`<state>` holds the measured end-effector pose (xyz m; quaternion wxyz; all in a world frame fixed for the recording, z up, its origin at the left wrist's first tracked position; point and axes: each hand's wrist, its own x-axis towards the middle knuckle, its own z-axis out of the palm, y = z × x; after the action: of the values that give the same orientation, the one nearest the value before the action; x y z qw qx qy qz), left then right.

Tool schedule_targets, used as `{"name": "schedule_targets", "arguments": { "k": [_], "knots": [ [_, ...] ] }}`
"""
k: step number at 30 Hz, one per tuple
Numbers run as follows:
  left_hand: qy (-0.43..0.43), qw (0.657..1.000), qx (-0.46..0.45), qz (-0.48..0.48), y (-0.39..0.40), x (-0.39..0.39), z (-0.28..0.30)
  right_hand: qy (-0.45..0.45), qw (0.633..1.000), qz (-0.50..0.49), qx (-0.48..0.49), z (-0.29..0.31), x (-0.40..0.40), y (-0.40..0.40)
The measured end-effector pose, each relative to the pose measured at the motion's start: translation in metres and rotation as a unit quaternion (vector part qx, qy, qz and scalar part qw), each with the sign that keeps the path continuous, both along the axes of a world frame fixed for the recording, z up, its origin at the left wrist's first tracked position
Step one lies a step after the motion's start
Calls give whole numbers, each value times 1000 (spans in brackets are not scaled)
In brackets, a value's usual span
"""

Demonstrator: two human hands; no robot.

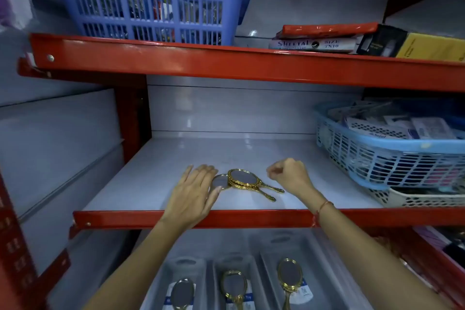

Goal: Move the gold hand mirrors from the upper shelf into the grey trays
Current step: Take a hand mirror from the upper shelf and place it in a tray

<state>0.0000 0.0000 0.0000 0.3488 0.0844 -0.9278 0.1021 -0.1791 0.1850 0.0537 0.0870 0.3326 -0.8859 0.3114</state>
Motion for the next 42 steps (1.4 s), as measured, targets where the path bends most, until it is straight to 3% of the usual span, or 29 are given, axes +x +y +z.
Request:
{"name": "schedule_targets", "arguments": {
  "k": [7,11,18,24,28,35,42],
  "knots": [
    [-9,999,-33,8,-4,-2,-15,-102,986,-16,132,-14,-17,-15],
    [8,992,-125,-23,-5,5,-37,-111,985,-19,132,-18,-26,-19],
    [85,983,-161,-32,-6,4,-47,-196,969,-6,151,-14,-31,-23],
    [56,985,-155,-48,-6,6,-44,-348,935,-4,72,-4,-17,-11],
    [31,985,-160,-51,-3,11,-46,-443,896,-13,-31,2,-5,1],
    [-32,995,-71,57,25,24,-51,-528,826,54,-191,7,36,42],
    [-75,994,-25,72,32,29,-45,-554,812,83,-164,-38,82,98]
  ]
}}
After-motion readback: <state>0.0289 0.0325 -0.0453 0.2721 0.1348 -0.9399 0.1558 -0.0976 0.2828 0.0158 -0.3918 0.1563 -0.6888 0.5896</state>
